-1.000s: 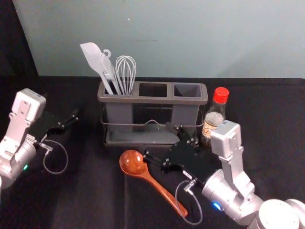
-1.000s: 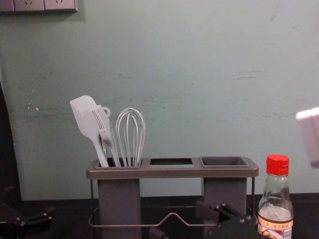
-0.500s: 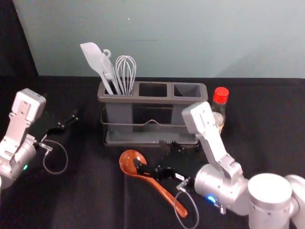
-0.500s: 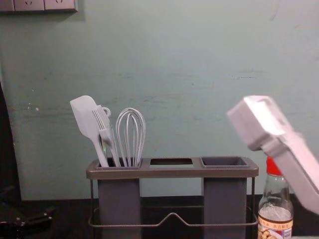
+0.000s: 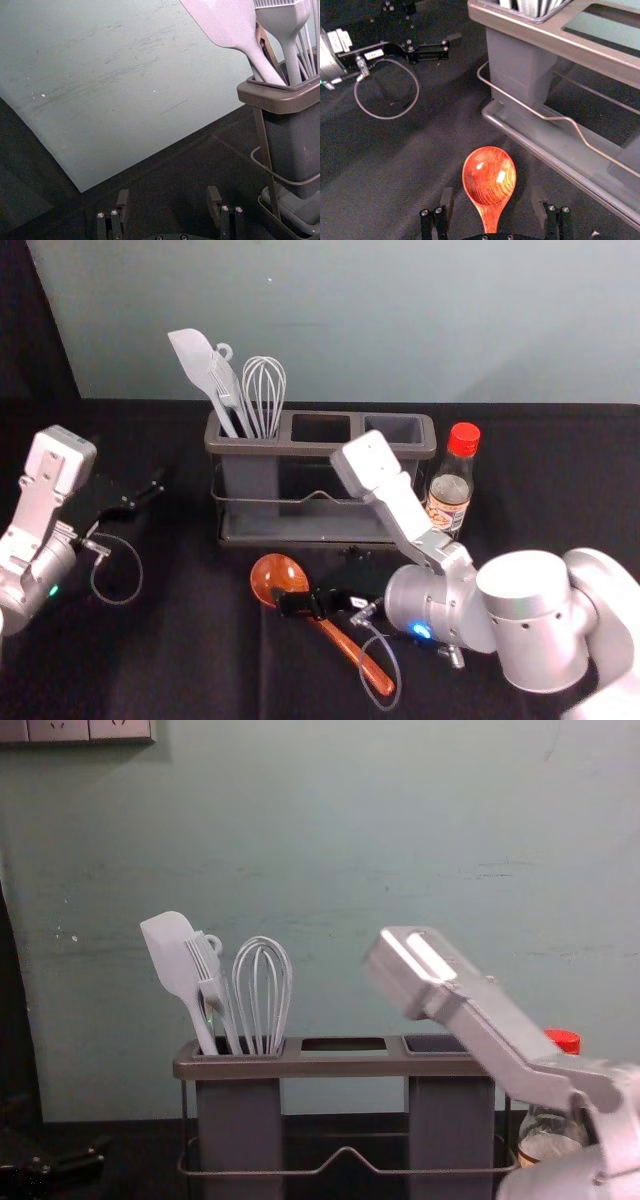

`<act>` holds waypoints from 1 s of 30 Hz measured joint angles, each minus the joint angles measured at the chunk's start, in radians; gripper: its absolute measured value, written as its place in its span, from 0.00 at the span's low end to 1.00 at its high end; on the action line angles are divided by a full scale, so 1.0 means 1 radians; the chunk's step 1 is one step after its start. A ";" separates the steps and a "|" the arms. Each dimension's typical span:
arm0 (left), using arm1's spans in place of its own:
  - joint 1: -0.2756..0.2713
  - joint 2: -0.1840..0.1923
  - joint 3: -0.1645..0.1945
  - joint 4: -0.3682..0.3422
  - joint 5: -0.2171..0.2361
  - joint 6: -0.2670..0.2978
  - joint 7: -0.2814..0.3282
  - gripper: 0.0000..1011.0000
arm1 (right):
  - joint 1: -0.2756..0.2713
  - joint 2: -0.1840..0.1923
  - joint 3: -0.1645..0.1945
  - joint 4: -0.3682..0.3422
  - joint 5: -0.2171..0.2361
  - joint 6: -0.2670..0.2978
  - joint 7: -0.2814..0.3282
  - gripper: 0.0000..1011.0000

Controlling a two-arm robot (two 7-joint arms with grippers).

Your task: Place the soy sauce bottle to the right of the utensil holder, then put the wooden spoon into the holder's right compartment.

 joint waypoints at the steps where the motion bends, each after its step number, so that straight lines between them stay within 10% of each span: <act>1: 0.000 0.000 0.000 0.000 0.000 0.000 0.000 0.99 | 0.006 -0.003 -0.004 0.004 -0.005 0.007 0.000 0.99; 30: 0.000 0.000 0.000 0.000 0.000 0.000 0.000 0.99 | 0.095 -0.116 -0.053 0.131 -0.118 0.132 -0.016 0.99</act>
